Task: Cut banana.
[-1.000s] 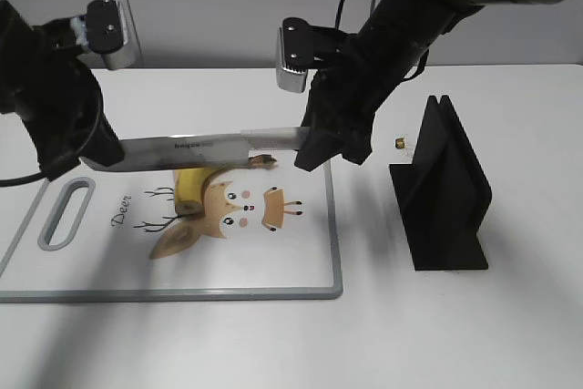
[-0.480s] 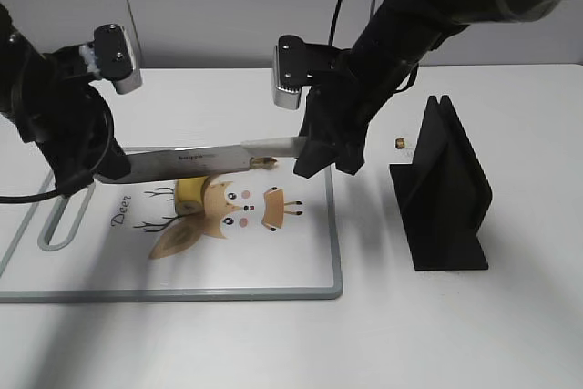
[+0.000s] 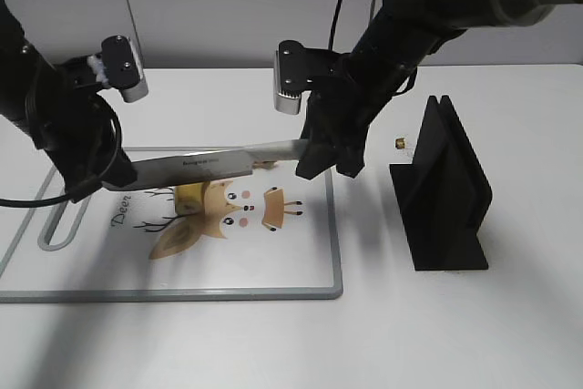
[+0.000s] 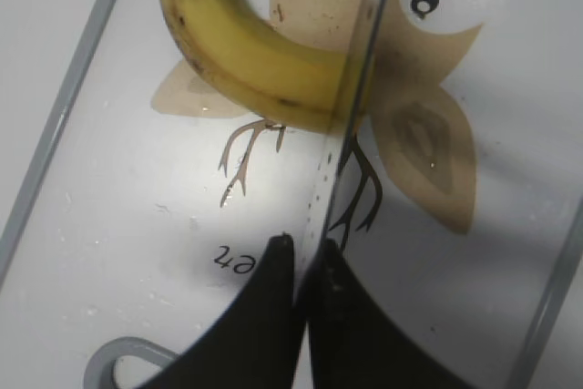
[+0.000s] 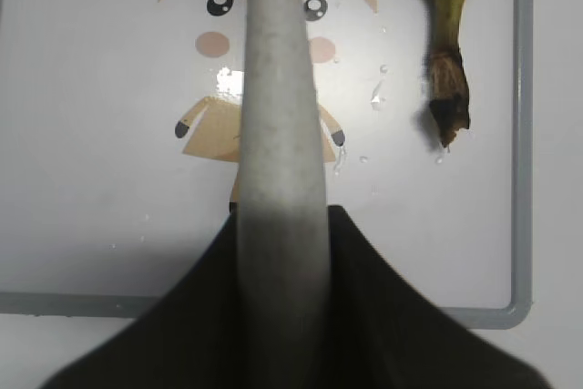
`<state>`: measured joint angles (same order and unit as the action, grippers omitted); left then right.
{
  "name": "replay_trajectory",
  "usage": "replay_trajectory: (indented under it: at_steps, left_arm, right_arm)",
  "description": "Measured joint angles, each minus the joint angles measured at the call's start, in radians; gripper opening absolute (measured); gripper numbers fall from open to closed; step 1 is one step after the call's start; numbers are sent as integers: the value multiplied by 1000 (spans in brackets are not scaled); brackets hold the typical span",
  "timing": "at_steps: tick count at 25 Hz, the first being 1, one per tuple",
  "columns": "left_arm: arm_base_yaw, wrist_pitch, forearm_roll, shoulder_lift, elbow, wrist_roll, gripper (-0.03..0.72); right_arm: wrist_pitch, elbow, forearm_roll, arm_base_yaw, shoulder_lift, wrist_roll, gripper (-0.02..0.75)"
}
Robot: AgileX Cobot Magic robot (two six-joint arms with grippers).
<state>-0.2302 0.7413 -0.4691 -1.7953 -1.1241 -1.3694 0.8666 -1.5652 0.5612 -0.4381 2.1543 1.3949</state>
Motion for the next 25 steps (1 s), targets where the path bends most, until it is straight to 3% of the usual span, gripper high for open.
replay_trajectory:
  at_steps: [25]
  left_arm:
    - [1, -16, -7, -53, -4, -4, 1]
  right_arm:
    - [-18, -2, 13, 0, 67, -4, 172]
